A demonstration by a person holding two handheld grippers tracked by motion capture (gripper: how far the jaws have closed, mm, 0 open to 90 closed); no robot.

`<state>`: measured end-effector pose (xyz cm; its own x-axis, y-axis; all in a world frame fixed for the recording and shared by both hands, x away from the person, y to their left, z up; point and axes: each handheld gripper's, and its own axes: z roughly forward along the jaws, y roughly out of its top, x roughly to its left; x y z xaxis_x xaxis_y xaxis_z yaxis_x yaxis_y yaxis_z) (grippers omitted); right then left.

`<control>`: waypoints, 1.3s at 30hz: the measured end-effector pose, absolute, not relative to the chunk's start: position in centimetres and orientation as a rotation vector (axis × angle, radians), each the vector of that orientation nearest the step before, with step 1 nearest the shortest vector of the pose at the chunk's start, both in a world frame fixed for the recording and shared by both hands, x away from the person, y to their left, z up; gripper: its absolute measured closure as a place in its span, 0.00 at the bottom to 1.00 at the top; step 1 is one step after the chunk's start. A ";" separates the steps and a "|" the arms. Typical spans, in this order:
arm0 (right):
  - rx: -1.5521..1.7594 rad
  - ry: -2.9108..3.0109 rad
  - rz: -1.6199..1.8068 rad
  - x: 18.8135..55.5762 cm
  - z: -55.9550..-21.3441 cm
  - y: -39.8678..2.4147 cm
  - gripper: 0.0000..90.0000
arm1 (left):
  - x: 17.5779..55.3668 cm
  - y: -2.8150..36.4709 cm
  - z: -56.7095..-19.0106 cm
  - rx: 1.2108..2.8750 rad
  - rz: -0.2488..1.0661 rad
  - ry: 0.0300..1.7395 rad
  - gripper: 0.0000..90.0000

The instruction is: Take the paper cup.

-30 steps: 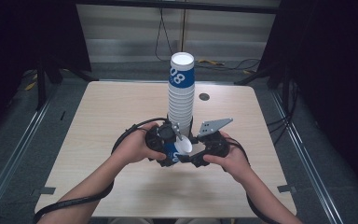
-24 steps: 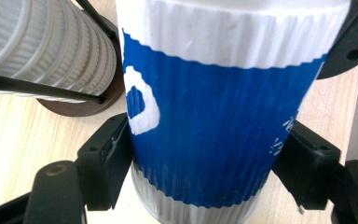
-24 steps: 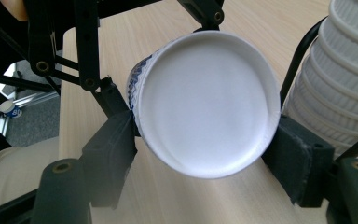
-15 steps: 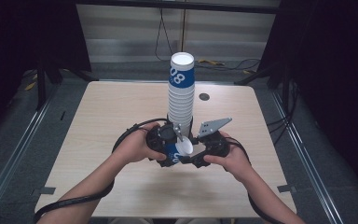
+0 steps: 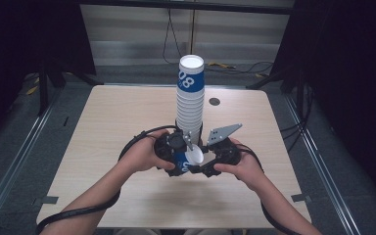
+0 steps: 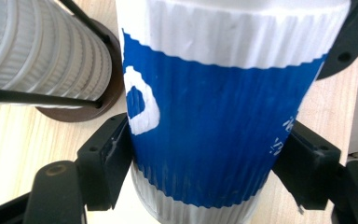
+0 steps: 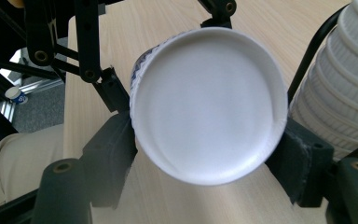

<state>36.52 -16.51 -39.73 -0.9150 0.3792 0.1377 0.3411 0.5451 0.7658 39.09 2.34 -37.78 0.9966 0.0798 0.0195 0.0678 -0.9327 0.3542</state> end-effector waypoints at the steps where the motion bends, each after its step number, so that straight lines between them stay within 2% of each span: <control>1: 0.632 2.724 1.331 36.5 -39.8 -16.5 0.31 | 39.0 2.3 -37.9 2.779 0.048 0.100 0.29; 7: 0.561 2.755 1.282 36.2 -40.4 -16.4 0.34 | 38.8 2.3 -38.4 2.792 0.035 0.066 0.28; 13: 0.582 2.739 1.319 36.1 -40.5 -16.8 0.34 | 38.9 2.5 -38.5 2.747 0.011 0.120 0.25; 14: 0.594 2.729 1.335 36.2 -40.4 -16.9 0.34 | 39.2 3.0 -38.5 2.699 -0.011 0.176 0.23; 25: 0.615 2.698 1.401 36.2 -40.5 -17.2 0.34 | 39.5 3.9 -38.3 2.633 -0.033 0.202 0.21; 39: 0.594 2.685 1.427 36.1 -40.4 -16.9 0.34 | 39.6 3.8 -38.5 2.687 -0.053 0.201 0.18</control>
